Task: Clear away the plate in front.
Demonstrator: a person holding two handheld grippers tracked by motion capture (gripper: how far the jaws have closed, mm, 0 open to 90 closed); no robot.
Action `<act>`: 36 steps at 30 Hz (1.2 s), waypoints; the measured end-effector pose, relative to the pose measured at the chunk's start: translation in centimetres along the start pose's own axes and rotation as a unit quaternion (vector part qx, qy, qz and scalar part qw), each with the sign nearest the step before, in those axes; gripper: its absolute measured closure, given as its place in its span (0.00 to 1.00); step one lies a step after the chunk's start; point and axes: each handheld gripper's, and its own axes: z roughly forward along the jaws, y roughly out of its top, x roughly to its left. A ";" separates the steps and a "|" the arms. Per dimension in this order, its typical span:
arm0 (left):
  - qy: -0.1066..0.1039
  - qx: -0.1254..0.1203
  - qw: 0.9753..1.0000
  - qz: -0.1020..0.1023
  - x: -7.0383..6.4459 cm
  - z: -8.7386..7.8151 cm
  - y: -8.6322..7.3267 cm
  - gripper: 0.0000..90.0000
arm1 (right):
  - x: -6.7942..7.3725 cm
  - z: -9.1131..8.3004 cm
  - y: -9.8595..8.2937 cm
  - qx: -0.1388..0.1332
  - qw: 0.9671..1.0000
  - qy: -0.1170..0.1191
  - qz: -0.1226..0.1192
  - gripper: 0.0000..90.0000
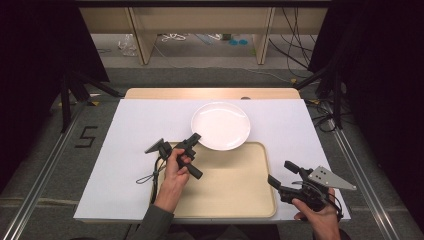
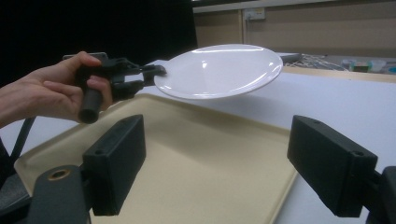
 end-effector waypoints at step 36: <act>-0.050 0.021 0.998 -0.007 0.4 -9.2 -3.2 0.89 | 0.0 0.0 0.0 -0.012 1.000 0.004 0.004 0.22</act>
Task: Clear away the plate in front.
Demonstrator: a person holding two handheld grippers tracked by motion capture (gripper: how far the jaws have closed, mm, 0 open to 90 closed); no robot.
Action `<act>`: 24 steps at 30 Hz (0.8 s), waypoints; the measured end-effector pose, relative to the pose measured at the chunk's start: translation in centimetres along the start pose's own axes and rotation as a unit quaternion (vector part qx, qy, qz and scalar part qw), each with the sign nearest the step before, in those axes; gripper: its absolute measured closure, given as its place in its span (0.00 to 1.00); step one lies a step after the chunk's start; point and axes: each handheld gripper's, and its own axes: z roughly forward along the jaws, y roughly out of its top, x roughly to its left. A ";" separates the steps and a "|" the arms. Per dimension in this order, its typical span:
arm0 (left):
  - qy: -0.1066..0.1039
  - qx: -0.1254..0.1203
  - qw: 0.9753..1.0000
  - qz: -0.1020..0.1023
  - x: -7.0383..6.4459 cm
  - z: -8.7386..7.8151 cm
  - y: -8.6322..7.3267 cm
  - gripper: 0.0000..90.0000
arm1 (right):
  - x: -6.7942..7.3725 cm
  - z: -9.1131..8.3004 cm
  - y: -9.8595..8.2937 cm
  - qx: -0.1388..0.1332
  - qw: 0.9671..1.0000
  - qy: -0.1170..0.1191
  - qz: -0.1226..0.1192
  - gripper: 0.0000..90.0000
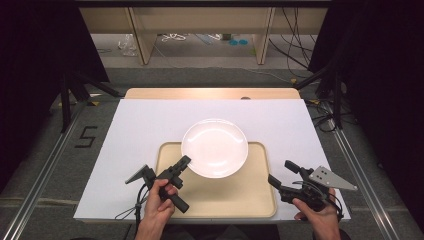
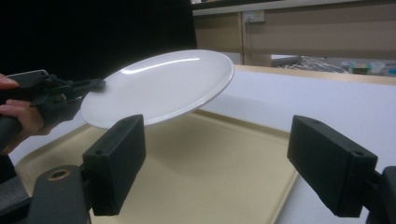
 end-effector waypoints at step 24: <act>0.019 0.005 1.000 -0.003 2.0 -3.0 -1.5 0.88 | 0.0 0.0 0.0 0.006 1.000 -0.002 -0.003 0.23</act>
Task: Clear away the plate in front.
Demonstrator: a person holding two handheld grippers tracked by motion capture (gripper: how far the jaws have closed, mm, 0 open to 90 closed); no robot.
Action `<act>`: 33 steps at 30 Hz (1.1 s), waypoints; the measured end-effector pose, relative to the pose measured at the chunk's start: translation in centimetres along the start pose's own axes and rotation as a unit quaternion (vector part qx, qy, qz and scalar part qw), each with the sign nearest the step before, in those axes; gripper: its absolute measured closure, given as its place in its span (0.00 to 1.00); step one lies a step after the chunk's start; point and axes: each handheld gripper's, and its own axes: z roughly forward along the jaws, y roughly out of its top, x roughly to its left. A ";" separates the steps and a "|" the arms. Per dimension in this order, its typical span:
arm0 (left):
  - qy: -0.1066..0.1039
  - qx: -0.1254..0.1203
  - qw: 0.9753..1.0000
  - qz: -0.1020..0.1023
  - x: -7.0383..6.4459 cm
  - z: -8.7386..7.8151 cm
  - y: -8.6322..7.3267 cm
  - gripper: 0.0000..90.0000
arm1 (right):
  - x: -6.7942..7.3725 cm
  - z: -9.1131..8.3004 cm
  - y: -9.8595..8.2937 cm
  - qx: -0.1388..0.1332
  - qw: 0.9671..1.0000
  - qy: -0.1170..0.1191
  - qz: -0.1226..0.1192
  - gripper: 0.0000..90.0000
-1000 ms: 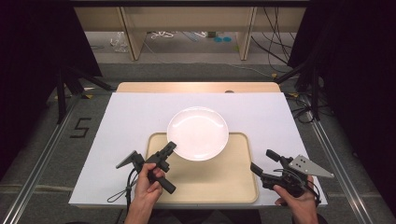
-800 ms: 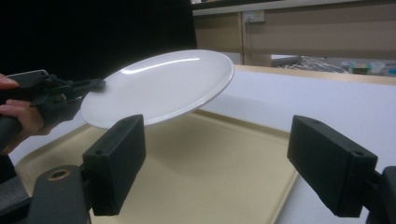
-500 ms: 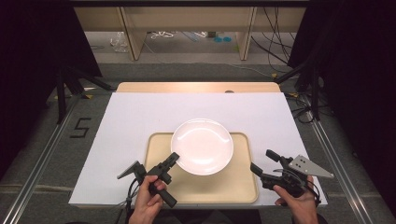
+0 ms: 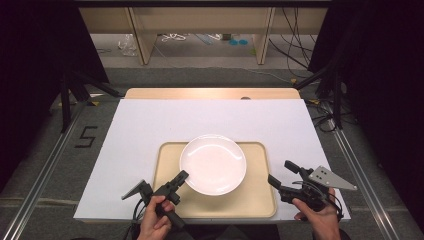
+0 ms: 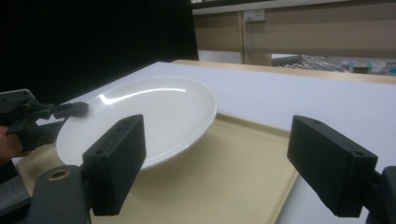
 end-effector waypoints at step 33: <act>0.114 -0.009 0.984 0.134 -0.2 -0.6 -0.4 0.90 | 0.0 0.1 0.0 0.000 1.000 0.002 -0.002 0.23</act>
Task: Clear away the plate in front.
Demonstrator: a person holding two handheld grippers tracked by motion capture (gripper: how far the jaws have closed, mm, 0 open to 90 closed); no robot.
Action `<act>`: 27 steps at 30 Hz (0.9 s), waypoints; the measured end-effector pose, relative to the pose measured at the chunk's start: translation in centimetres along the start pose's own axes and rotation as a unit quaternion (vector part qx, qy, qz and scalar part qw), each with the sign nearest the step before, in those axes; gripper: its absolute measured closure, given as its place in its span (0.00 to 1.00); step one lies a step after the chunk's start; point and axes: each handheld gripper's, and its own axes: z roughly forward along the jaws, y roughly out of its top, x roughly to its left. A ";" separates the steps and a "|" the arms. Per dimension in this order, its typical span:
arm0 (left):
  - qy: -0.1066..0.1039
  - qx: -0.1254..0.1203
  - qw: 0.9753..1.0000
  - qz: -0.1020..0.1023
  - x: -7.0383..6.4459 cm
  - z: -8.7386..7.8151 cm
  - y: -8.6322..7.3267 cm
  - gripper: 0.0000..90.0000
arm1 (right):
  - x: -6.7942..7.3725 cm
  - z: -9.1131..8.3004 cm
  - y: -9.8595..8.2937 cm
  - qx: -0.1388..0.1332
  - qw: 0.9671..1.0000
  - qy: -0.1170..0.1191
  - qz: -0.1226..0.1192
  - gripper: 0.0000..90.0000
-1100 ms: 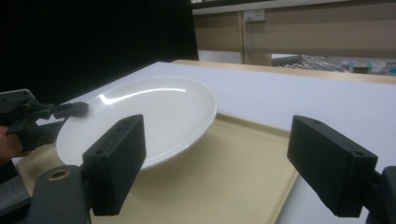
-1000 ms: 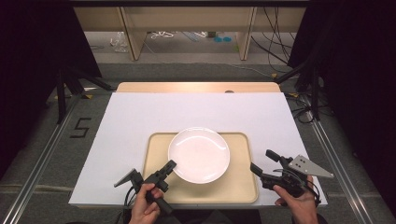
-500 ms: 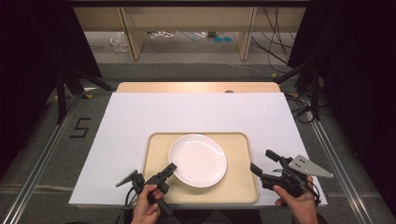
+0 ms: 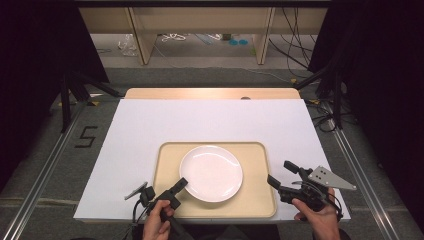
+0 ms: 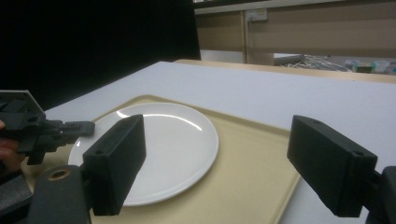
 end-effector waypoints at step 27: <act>0.037 -0.044 0.966 0.252 -2.2 -0.7 2.1 0.53 | 0.0 0.0 0.0 0.002 1.000 -0.001 -0.001 0.22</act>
